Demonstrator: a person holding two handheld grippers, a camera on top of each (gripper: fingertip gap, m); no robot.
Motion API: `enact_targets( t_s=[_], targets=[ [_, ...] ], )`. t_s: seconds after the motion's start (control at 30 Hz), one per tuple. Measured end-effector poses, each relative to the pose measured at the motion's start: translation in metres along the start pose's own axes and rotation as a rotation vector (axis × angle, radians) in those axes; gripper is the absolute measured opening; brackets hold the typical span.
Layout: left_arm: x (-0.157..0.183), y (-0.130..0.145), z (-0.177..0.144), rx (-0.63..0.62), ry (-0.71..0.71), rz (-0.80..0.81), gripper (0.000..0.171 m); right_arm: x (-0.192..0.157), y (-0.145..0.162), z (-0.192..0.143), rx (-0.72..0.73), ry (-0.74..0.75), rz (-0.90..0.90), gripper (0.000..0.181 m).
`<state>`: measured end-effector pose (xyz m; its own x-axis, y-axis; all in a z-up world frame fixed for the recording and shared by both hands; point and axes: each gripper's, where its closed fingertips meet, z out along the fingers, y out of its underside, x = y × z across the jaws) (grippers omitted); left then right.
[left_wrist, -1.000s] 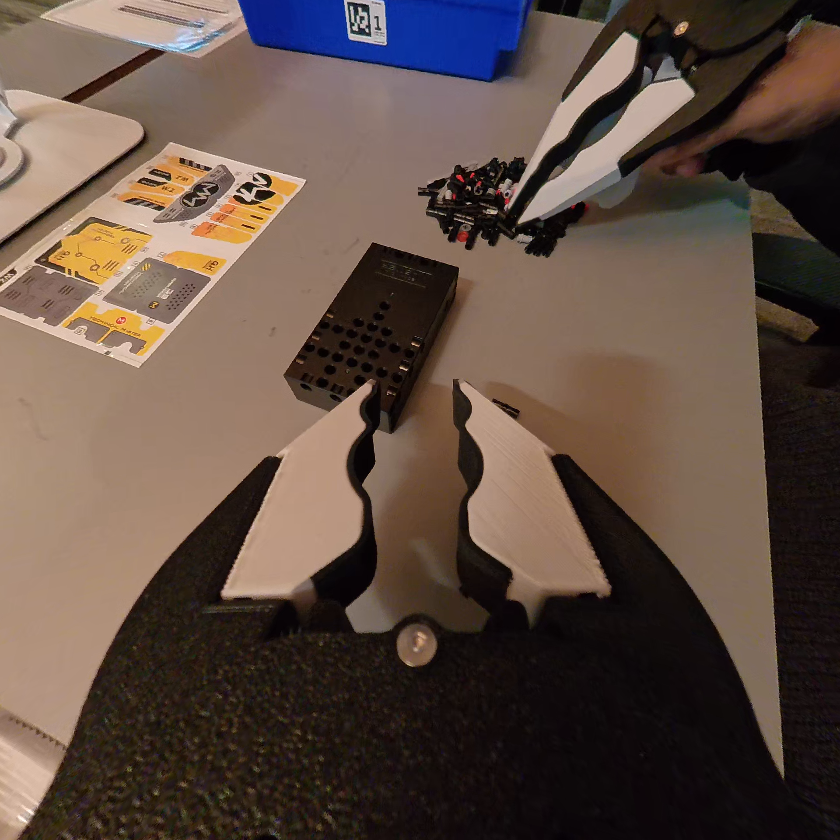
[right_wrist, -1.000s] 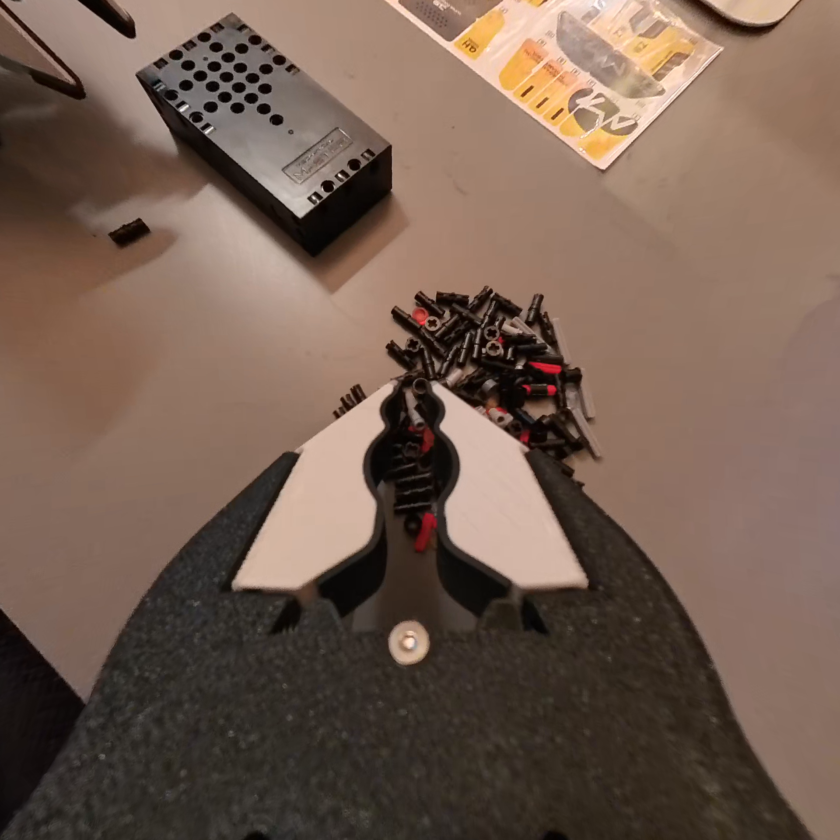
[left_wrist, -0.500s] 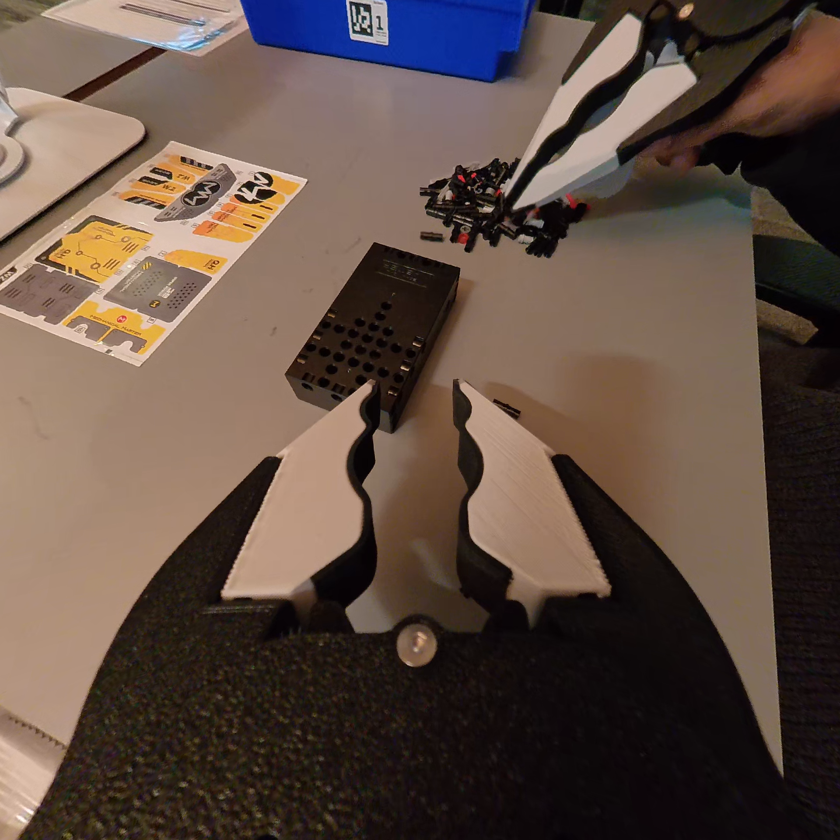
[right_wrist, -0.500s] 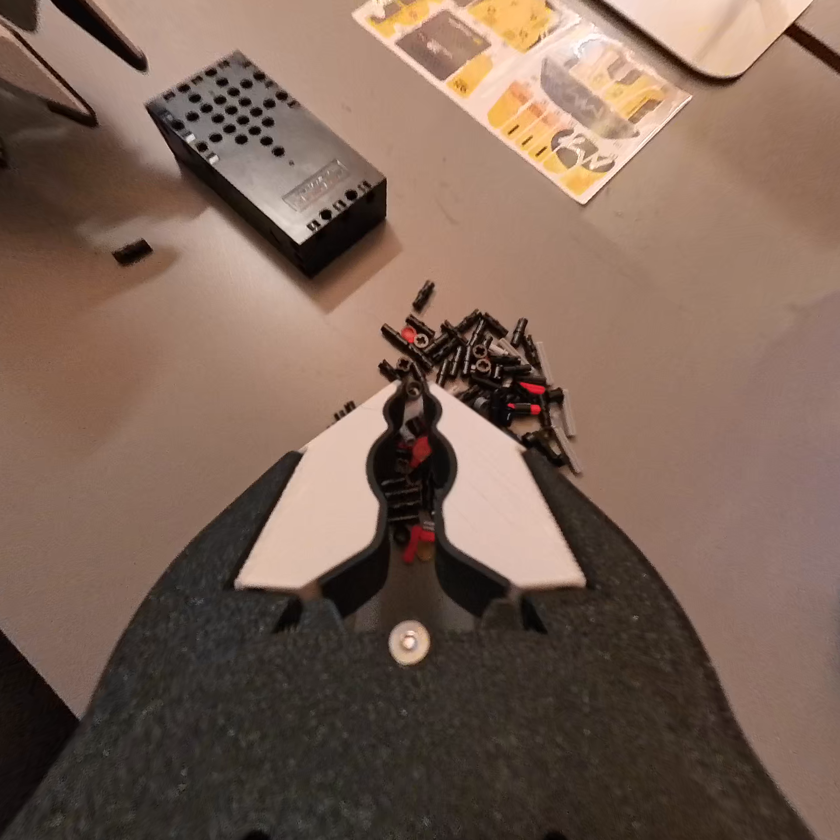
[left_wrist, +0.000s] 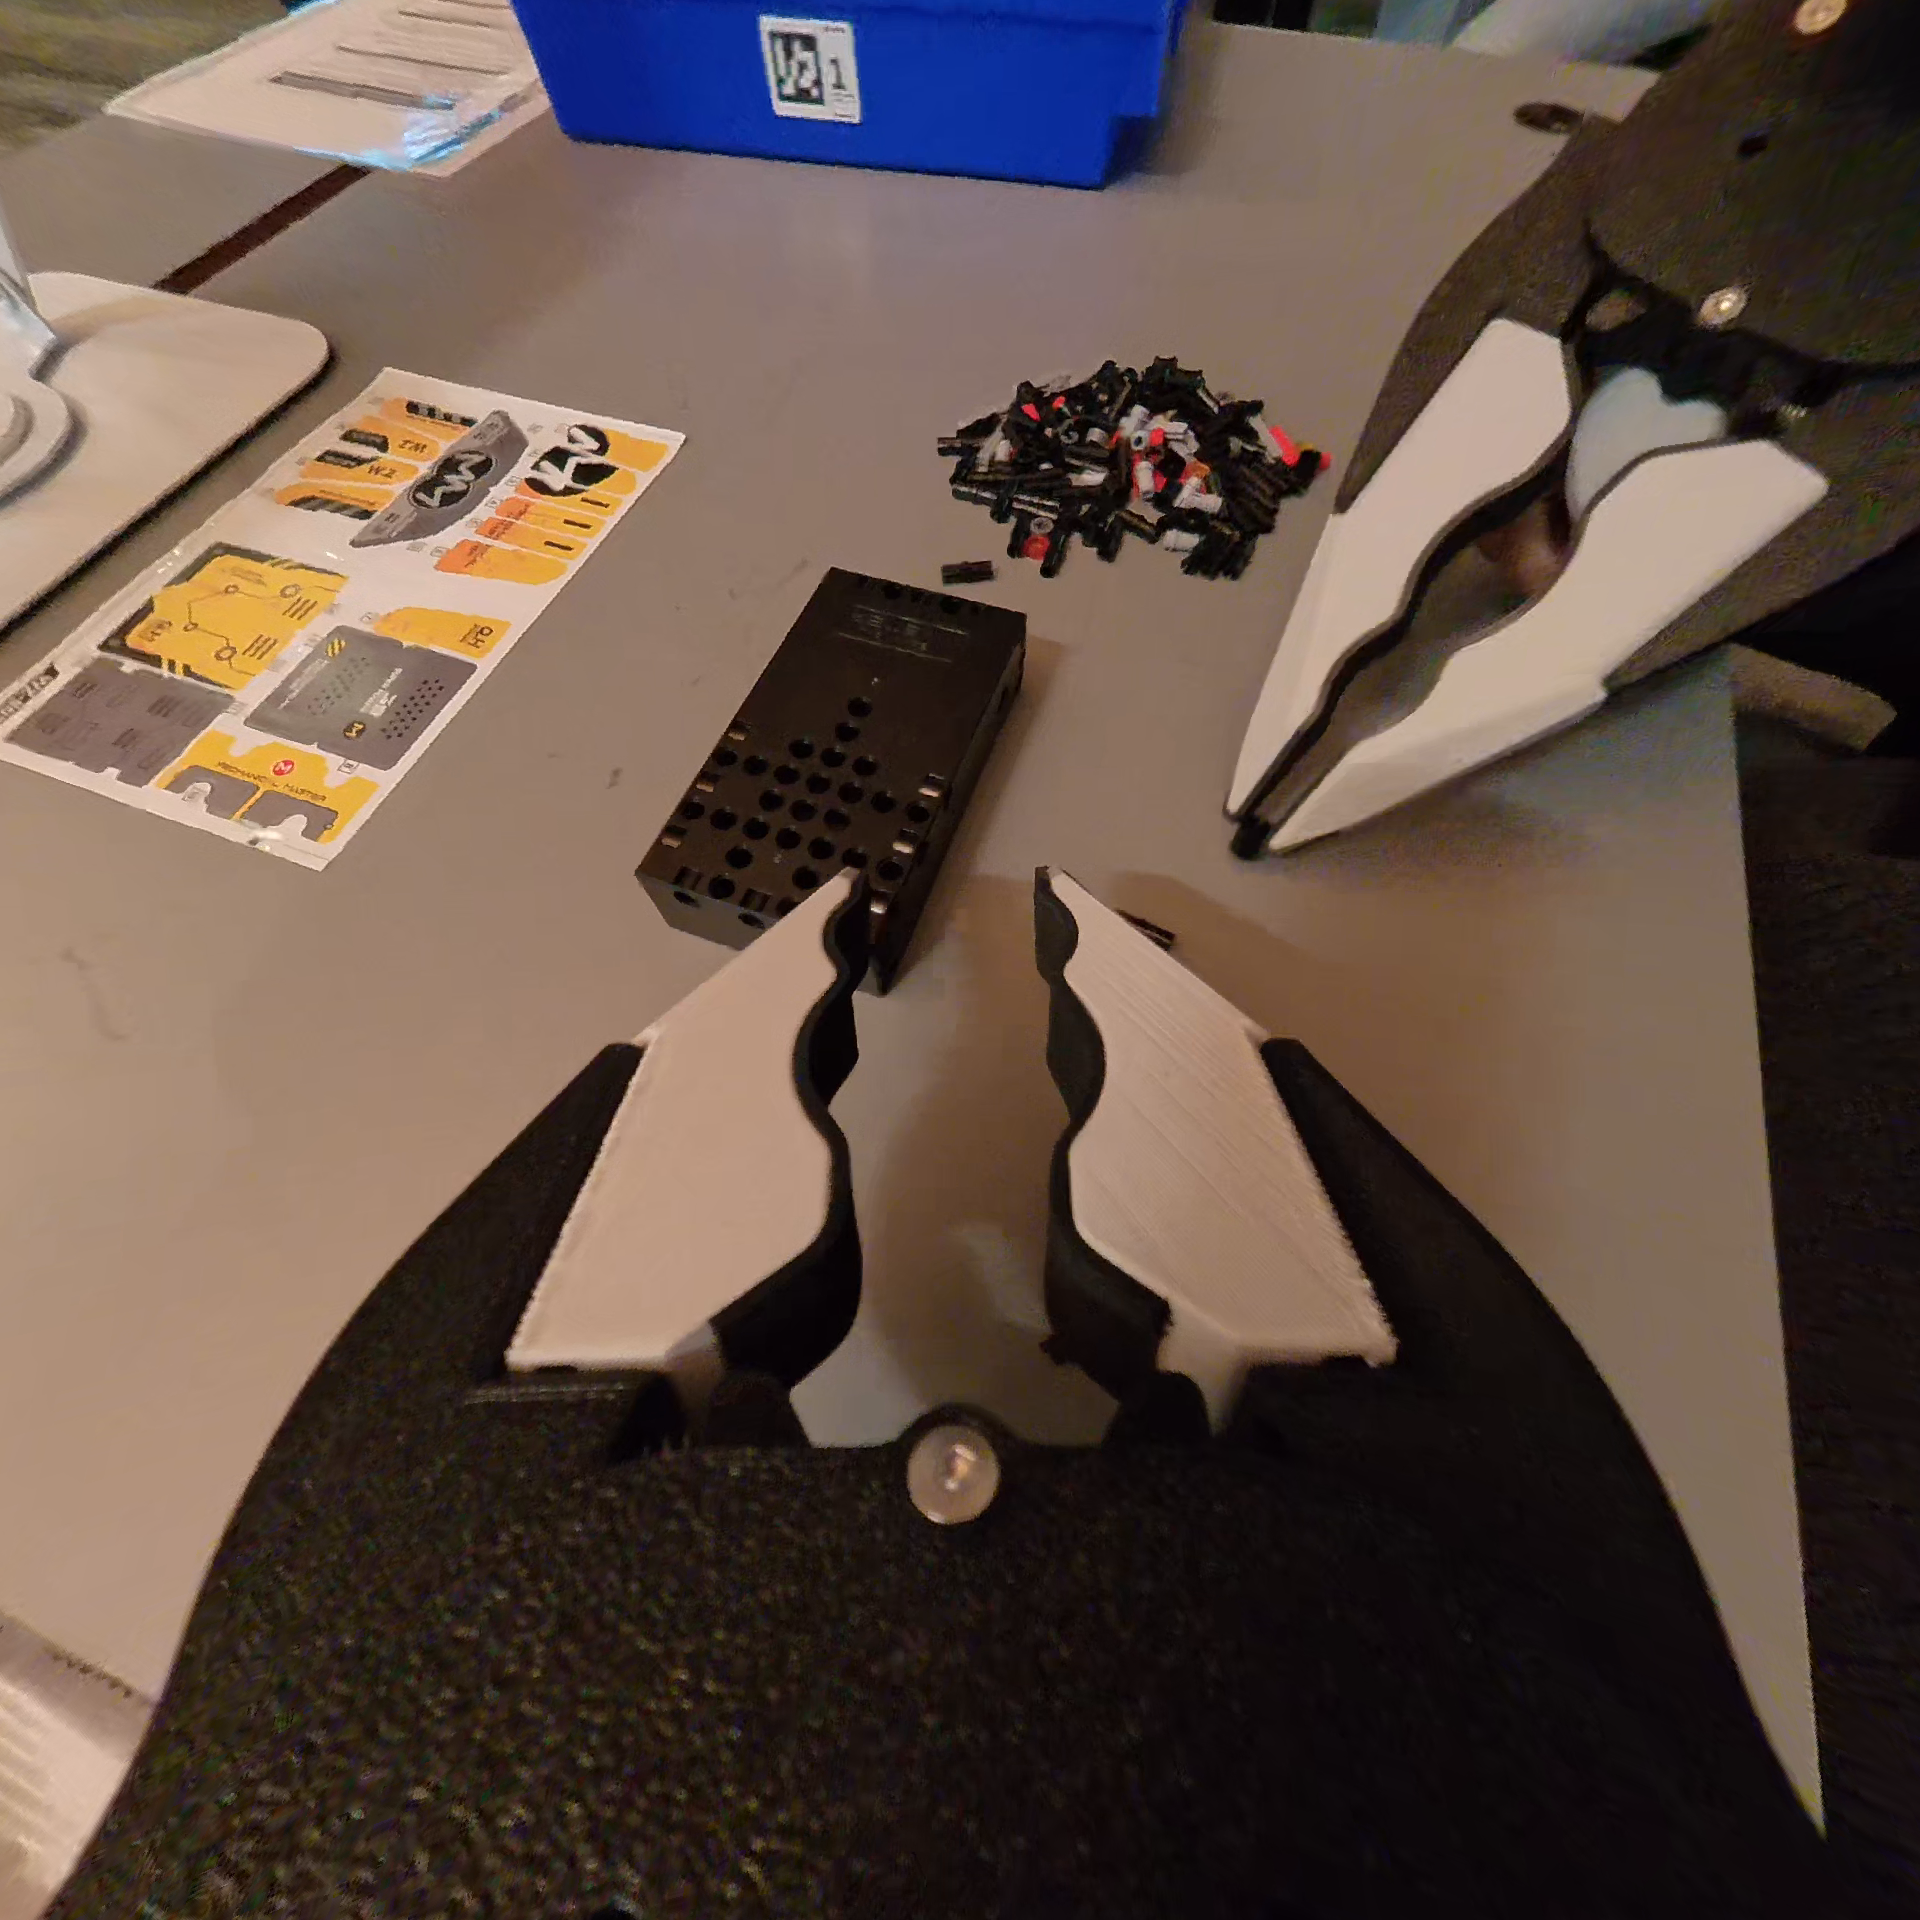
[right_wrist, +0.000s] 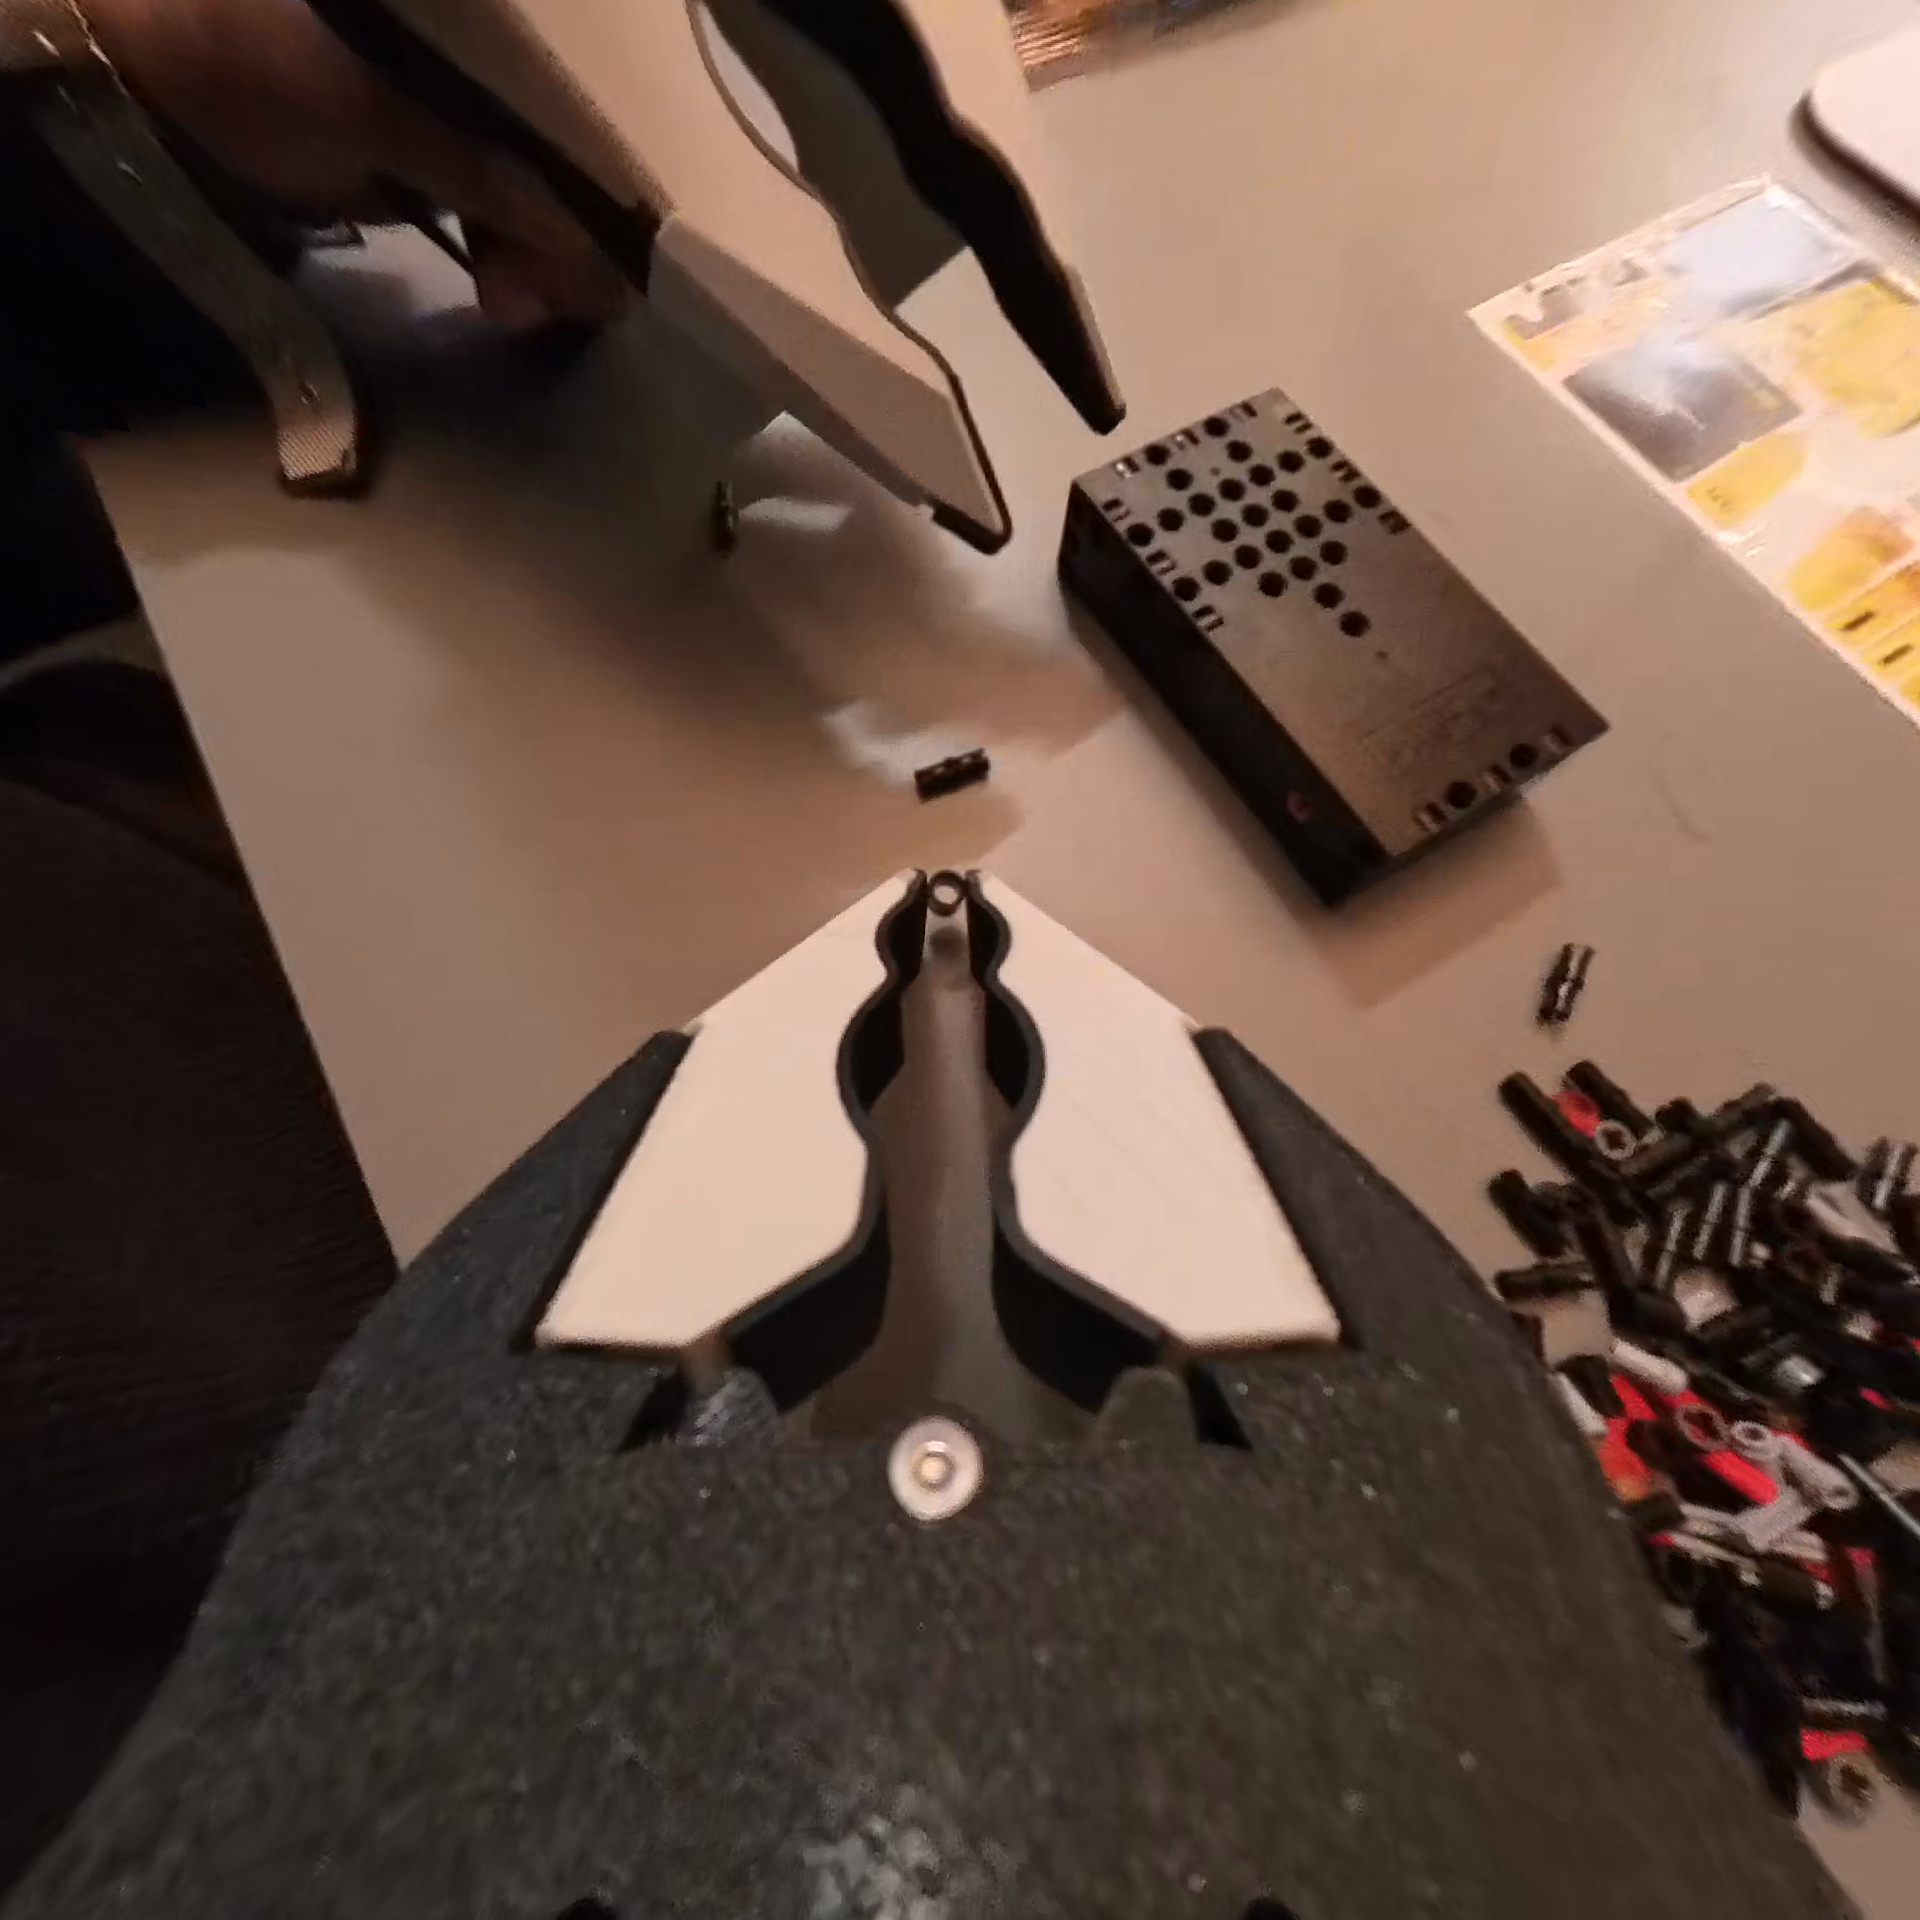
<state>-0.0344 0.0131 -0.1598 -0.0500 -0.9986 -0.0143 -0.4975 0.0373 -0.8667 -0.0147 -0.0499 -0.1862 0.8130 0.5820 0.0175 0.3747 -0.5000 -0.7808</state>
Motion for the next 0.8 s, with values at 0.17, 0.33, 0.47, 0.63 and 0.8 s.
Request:
enact_targets(
  t_s=[0.17, 0.33, 0.47, 0.63, 0.8],
  targets=[
    [0.043, 0.012, 0.006, -0.083, 0.159, 0.139, 0.030, 0.008, 0.002, 0.009, -0.026, 0.095, -0.077, 0.008],
    [0.050, 0.015, 0.016, -0.136, 0.194, 0.134, 0.031, 0.010, 0.002, 0.011, -0.022, 0.101, -0.085, 0.008],
    [0.049, 0.018, 0.024, -0.178, 0.221, 0.109, 0.031, 0.010, 0.002, 0.011, -0.021, 0.091, -0.074, 0.008],
    [0.050, 0.021, 0.025, -0.199, 0.224, 0.120, 0.032, 0.011, 0.002, 0.011, -0.022, 0.104, -0.084, 0.008],
    [0.051, 0.025, 0.027, -0.226, 0.227, 0.122, 0.032, 0.011, 0.002, 0.011, -0.021, 0.087, -0.067, 0.008]
  ],
)
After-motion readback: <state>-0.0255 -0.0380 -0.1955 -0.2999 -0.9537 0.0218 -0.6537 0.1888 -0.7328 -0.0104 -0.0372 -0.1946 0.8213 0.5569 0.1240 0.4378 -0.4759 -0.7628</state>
